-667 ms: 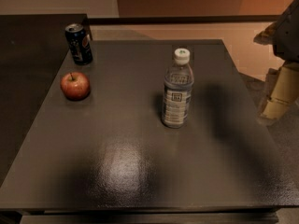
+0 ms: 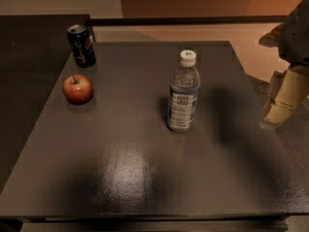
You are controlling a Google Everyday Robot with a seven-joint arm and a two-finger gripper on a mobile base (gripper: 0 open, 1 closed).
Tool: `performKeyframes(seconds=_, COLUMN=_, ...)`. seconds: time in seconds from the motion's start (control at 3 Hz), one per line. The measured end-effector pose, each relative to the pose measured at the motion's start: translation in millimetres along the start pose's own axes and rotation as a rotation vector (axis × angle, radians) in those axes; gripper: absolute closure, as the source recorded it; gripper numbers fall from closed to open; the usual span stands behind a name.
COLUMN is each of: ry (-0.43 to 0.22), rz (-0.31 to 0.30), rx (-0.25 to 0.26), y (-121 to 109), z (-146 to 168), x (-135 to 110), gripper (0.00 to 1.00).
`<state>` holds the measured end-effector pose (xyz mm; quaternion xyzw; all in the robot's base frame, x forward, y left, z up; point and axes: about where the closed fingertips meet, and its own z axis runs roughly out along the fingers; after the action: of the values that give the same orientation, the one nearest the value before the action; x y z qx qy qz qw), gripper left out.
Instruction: Move blue plastic bottle near apple
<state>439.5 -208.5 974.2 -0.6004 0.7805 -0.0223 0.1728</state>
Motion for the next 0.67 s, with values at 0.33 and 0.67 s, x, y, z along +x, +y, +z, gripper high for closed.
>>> performKeyframes(seconds=0.33, ry=-0.099, rz=0.038, rx=0.003, y=-0.8, z=13.0, x=-20.4, gripper=0.0)
performKeyframes(seconds=0.67, ry=-0.214, rz=0.073, rx=-0.002, y=-1.9, z=29.4, x=-46.6, gripper=0.0)
